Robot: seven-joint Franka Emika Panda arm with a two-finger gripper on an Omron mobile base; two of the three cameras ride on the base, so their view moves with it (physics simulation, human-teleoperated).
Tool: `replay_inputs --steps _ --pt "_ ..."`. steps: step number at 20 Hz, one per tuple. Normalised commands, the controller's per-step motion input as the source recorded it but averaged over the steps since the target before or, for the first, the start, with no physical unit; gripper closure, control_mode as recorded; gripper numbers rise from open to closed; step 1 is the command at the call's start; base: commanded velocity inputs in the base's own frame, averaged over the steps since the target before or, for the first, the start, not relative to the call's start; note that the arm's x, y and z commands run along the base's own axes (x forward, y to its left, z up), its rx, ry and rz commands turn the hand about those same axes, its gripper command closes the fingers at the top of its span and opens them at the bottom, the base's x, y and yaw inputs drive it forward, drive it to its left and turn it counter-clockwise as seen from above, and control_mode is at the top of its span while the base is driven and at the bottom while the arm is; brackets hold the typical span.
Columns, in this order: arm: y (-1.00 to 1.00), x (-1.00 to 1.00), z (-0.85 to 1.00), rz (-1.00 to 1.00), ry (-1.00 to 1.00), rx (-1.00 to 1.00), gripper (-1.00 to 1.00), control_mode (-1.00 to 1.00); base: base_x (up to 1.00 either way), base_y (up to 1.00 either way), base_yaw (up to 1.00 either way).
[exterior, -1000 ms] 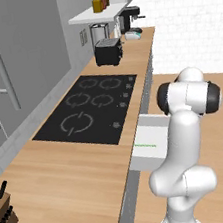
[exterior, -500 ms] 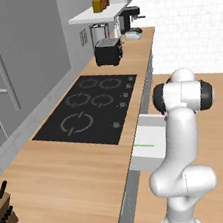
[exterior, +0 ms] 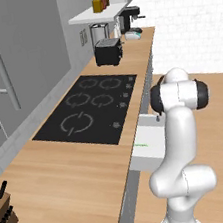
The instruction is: Take a straw from the drawer in front and place it inside the glass cup on the dining counter.
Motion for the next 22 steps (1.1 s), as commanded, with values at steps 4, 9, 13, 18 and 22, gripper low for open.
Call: replay_inputs --steps 4,9,13,18,22 --pt "-0.01 -0.04 -0.34 0.00 0.31 -0.12 -1.00 -1.00 0.00 0.00 0.00" --pt "-0.10 -0.16 -0.55 0.00 0.32 -0.15 -1.00 -1.00 0.00 0.00 0.00" --pt "-0.33 -0.31 -0.57 0.00 0.22 -0.11 -1.00 -1.00 0.00 0.00 0.00" --pt "-0.72 -0.61 -0.51 0.03 0.07 -0.01 -1.00 -1.00 0.00 0.00 0.00" --pt "-0.98 -0.86 -0.50 0.06 0.00 0.00 -1.00 -1.00 0.00 0.00 0.00"
